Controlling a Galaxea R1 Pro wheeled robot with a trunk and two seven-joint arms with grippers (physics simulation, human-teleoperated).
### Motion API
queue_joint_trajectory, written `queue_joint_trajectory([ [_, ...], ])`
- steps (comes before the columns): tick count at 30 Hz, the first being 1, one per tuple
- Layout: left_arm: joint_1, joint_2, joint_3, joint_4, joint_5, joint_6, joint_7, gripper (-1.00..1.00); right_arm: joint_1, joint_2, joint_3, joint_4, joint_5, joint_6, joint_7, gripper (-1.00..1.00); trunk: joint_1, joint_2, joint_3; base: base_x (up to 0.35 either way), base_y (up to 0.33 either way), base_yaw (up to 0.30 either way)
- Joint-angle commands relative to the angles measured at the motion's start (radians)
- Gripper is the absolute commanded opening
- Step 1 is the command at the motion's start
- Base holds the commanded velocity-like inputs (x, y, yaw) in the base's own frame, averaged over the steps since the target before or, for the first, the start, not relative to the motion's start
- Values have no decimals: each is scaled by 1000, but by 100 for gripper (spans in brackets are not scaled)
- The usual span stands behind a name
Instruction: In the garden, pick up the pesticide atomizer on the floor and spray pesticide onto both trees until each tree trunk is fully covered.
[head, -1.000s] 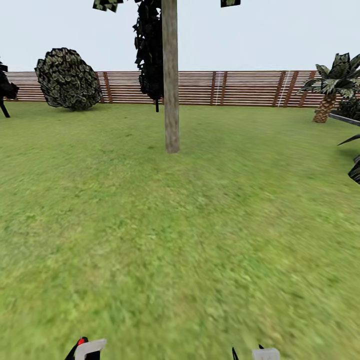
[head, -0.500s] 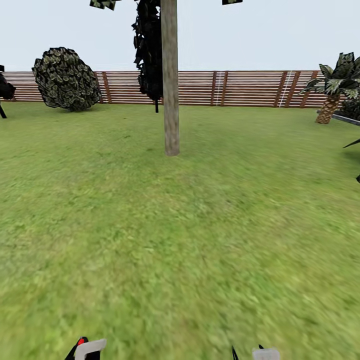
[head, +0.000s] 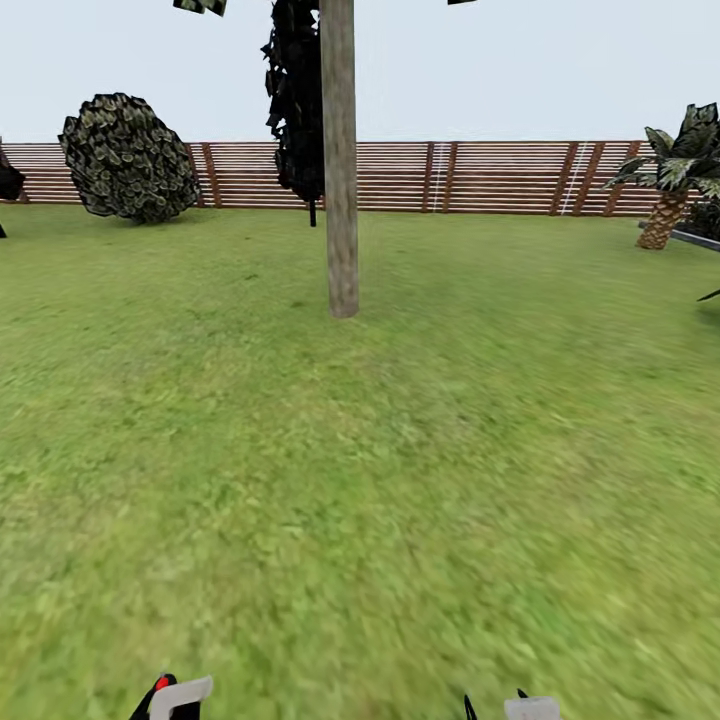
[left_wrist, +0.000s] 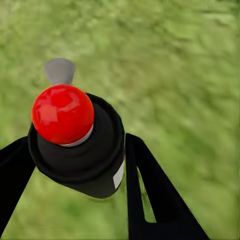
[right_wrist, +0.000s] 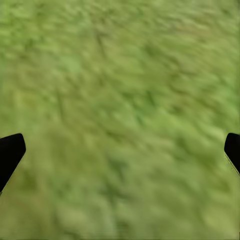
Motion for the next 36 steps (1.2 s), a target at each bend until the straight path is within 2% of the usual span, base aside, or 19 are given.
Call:
queue_joint_trajectory([
  [1,-1,0,2,1,-7,-3,4,-100,0,1,-8,0,7,-3,3,100,0,0,-1,338,0,0],
  [36,-1,0,2,1,-7,-3,4,-100,0,1,-8,0,7,-3,3,100,0,0,-4,338,0,18],
])
